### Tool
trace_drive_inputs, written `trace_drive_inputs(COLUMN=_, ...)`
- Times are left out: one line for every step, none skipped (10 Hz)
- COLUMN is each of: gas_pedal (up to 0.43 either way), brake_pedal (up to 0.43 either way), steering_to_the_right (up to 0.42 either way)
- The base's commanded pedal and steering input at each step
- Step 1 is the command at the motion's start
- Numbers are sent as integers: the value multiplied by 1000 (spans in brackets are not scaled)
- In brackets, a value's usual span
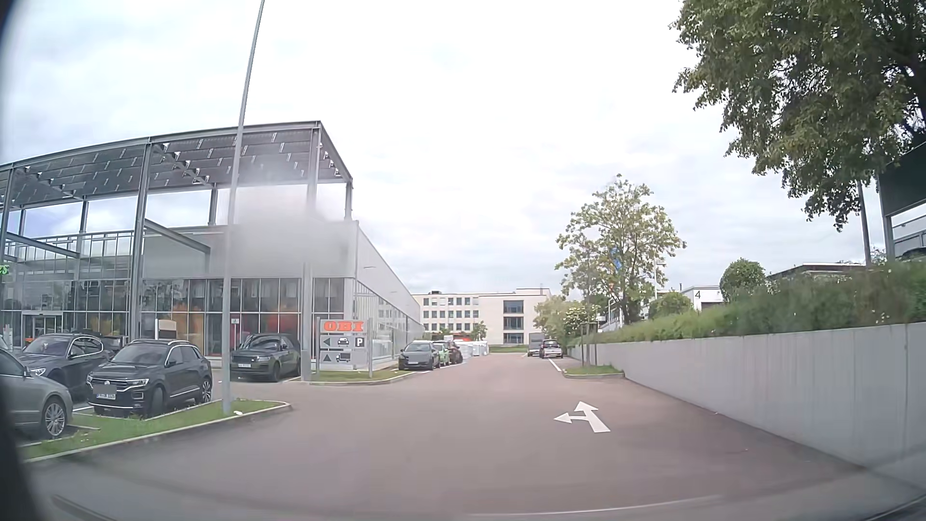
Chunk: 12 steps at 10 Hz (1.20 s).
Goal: Follow the waypoints while adhering to traffic rules and regulations
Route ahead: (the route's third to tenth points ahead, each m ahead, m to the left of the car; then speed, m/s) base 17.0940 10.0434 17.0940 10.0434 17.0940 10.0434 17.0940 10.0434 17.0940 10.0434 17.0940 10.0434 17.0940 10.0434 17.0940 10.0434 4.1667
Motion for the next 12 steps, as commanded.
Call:
trace_drive_inputs(gas_pedal=0, brake_pedal=0, steering_to_the_right=39)
trace_drive_inputs(gas_pedal=0, brake_pedal=0, steering_to_the_right=37)
trace_drive_inputs(gas_pedal=0, brake_pedal=0, steering_to_the_right=19)
trace_drive_inputs(gas_pedal=47, brake_pedal=0, steering_to_the_right=4)
trace_drive_inputs(gas_pedal=47, brake_pedal=0, steering_to_the_right=1)
trace_drive_inputs(gas_pedal=67, brake_pedal=0, steering_to_the_right=1)
trace_drive_inputs(gas_pedal=67, brake_pedal=0, steering_to_the_right=0)
trace_drive_inputs(gas_pedal=67, brake_pedal=0, steering_to_the_right=0)
trace_drive_inputs(gas_pedal=67, brake_pedal=0, steering_to_the_right=0)
trace_drive_inputs(gas_pedal=67, brake_pedal=0, steering_to_the_right=-1)
trace_drive_inputs(gas_pedal=47, brake_pedal=0, steering_to_the_right=-1)
trace_drive_inputs(gas_pedal=0, brake_pedal=0, steering_to_the_right=0)
